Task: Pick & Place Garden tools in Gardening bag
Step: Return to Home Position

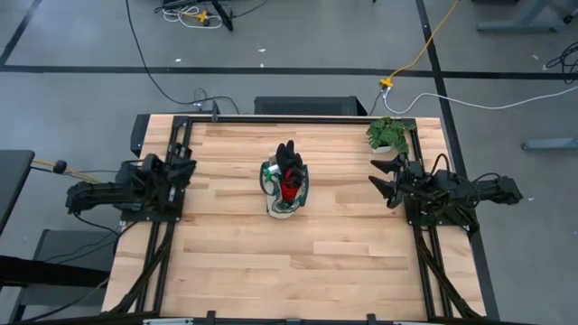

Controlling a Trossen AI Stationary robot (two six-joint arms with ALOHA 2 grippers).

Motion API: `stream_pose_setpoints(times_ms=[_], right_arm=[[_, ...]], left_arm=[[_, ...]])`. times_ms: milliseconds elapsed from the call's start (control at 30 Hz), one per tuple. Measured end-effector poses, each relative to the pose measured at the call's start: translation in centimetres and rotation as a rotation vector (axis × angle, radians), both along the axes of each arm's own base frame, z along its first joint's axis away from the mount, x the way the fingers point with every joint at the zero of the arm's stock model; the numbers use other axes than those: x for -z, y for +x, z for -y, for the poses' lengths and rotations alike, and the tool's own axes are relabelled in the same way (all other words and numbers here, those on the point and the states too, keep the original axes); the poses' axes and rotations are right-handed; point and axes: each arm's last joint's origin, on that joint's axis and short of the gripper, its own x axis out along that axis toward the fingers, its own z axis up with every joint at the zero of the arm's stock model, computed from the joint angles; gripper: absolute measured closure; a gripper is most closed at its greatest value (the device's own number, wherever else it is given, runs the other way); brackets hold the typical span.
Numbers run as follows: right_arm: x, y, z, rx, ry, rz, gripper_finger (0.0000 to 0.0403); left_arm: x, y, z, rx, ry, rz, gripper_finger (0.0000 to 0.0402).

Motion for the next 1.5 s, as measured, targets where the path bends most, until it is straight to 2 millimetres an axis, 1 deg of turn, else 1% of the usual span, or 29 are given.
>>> stream_pose_setpoints(times_ms=[100, 167, 233, 1500], right_arm=[[0.06, 0.01, 0.34, 0.037, -0.001, -0.006, 0.0103], [0.09, 0.02, 0.51, 0.056, -0.001, -0.011, 0.0103], [0.13, 0.05, 0.58, 0.064, -0.001, -0.015, 0.0103], [0.14, 0.06, 0.58, 0.064, -0.002, -0.017, 0.0103]], left_arm=[[-0.19, -0.17, 0.0, -0.004, -0.002, 0.027, 0.0344], [0.08, 0.06, -0.02, -0.006, -0.005, -0.009, 0.0344], [0.03, 0.01, -0.03, -0.008, -0.007, -0.002, 0.0344], [0.03, 0.05, -0.04, -0.01, -0.008, -0.004, 0.0344]])
